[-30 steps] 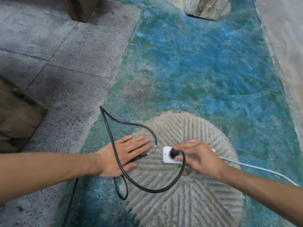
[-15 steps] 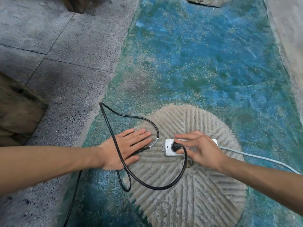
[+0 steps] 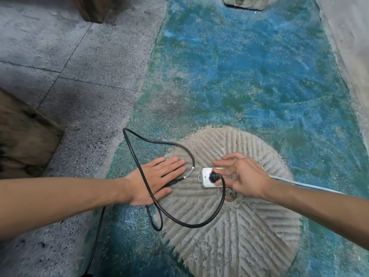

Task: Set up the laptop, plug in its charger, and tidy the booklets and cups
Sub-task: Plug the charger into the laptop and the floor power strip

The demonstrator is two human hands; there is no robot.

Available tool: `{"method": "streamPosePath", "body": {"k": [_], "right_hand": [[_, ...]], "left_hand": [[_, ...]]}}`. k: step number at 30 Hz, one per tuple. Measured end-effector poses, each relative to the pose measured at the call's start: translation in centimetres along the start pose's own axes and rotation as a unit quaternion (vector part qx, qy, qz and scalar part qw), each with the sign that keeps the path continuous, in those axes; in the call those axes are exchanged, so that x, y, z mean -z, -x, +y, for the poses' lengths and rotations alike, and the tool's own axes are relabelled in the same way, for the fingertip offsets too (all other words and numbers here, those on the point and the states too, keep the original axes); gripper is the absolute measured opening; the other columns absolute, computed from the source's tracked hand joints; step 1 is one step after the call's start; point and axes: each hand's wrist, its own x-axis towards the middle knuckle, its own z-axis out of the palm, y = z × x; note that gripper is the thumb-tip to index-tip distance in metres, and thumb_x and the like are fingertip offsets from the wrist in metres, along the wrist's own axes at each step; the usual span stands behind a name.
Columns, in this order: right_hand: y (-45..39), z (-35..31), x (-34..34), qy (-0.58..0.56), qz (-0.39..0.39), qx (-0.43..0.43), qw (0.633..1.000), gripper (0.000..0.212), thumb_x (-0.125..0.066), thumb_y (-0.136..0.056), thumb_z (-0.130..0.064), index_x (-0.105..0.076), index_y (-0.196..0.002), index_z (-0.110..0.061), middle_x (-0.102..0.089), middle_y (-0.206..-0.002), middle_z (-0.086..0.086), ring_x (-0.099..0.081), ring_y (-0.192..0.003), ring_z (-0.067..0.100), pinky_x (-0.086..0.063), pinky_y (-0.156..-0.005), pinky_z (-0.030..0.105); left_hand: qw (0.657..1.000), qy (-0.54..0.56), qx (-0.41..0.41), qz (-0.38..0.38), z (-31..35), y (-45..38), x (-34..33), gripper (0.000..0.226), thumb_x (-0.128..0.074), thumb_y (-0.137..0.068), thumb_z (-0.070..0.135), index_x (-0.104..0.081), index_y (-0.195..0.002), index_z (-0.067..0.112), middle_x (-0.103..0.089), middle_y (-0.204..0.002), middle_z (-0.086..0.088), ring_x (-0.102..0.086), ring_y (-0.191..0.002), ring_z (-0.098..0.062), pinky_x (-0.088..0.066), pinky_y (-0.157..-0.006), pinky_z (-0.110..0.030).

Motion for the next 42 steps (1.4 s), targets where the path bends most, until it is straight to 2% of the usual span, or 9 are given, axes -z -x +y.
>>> {"method": "streamPosePath", "body": {"k": [8, 13, 18, 21, 28, 32, 36, 39, 42], "right_hand": [[0.2, -0.1, 0.2, 0.016, -0.006, 0.000, 1.000, 0.038, -0.071, -0.089, -0.044, -0.067, -0.127, -0.042, -0.048, -0.127, -0.043, -0.038, -0.135, -0.002, -0.038, -0.115, 0.043], [0.1, 0.2, 0.2, 0.006, -0.014, 0.000, 1.000, 0.041, -0.071, -0.088, -0.052, -0.064, -0.128, -0.047, -0.047, -0.134, -0.040, -0.036, -0.138, -0.001, -0.036, -0.116, 0.043], [0.4, 0.9, -0.3, 0.049, -0.038, 0.033, 0.998, 0.054, -0.051, -0.092, -0.069, -0.040, -0.143, -0.054, -0.036, -0.152, -0.030, -0.032, -0.145, 0.001, -0.032, -0.120, 0.051], [0.9, 0.8, 0.1, 0.093, -0.059, 0.079, 0.991, 0.065, -0.048, -0.095, -0.069, -0.025, -0.153, -0.051, -0.030, -0.161, -0.018, -0.024, -0.151, 0.006, -0.026, -0.124, 0.047], [4.8, -2.4, 4.4, 0.099, -0.011, 0.019, 0.995, 0.084, -0.031, -0.085, -0.088, -0.013, -0.157, -0.048, -0.016, -0.166, -0.009, -0.001, -0.156, 0.018, -0.012, -0.124, 0.057], [8.5, -6.0, 7.4, 0.103, -0.017, -0.003, 0.994, 0.088, -0.034, -0.084, -0.087, -0.008, -0.158, -0.048, -0.003, -0.170, -0.006, 0.005, -0.157, 0.021, -0.009, -0.125, 0.056], [11.2, -10.5, 11.1, 0.108, -0.039, -0.004, 0.993, 0.085, -0.026, -0.085, -0.088, -0.002, -0.157, -0.050, 0.007, -0.169, -0.007, 0.010, -0.156, 0.021, -0.007, -0.126, 0.053], [12.5, -14.6, 14.8, 0.111, -0.037, -0.013, 0.993, 0.084, -0.018, -0.085, -0.090, 0.003, -0.157, -0.050, 0.010, -0.169, -0.006, 0.015, -0.154, 0.021, 0.002, -0.125, 0.049], [14.0, -19.0, 19.2, 0.126, -0.034, -0.021, 0.991, 0.086, -0.016, -0.085, -0.089, 0.001, -0.158, -0.047, 0.009, -0.169, -0.004, 0.014, -0.155, 0.022, 0.002, -0.126, 0.052]], "left_hand": [[1.000, -0.008, 0.000, -0.010, 0.1, 0.0, 0.1, 0.065, -0.009, -0.104, 0.049, 0.025, -0.155, 0.027, 0.028, -0.165, 0.005, 0.030, -0.150, -0.011, 0.014, -0.125, -0.038], [1.000, -0.015, -0.017, -0.008, -0.2, -0.1, 0.0, 0.059, -0.012, -0.106, 0.045, 0.020, -0.155, 0.041, 0.028, -0.164, 0.013, 0.033, -0.149, -0.014, 0.017, -0.124, -0.040], [1.000, 0.000, -0.010, 0.015, -0.5, -0.1, -0.7, 0.059, -0.016, -0.104, 0.049, 0.012, -0.156, 0.045, 0.021, -0.166, 0.015, 0.028, -0.151, -0.015, 0.015, -0.124, -0.043], [1.000, 0.005, -0.006, 0.013, -0.3, 0.1, -0.2, 0.063, -0.021, -0.103, 0.052, 0.009, -0.157, 0.043, 0.016, -0.168, 0.013, 0.021, -0.154, -0.018, 0.008, -0.126, -0.046], [0.993, 0.039, 0.089, -0.071, 2.2, 4.6, 2.9, 0.082, -0.029, -0.093, 0.067, 0.015, -0.157, 0.042, 0.015, -0.168, 0.006, 0.011, -0.156, -0.026, -0.005, -0.126, -0.050], [0.977, 0.080, 0.151, -0.126, 5.3, 7.5, 6.7, 0.085, -0.019, -0.084, 0.073, 0.011, -0.157, 0.043, 0.021, -0.167, 0.005, 0.016, -0.155, -0.025, 0.001, -0.126, -0.048], [0.947, 0.088, 0.228, -0.210, 6.8, 10.9, 11.6, 0.083, -0.024, -0.088, 0.075, 0.013, -0.156, 0.044, 0.025, -0.165, 0.005, 0.023, -0.153, -0.023, -0.002, -0.126, -0.046], [0.937, 0.088, 0.270, -0.206, 7.9, 13.4, 16.6, 0.084, -0.021, -0.086, 0.078, 0.015, -0.155, 0.047, 0.029, -0.163, 0.009, 0.024, -0.152, -0.023, 0.001, -0.125, -0.047], [0.922, 0.098, 0.326, -0.183, 10.2, 15.8, 22.7, 0.085, -0.015, -0.082, 0.081, 0.015, -0.155, 0.047, 0.029, -0.162, 0.011, 0.026, -0.151, -0.024, 0.003, -0.126, -0.049]]}}
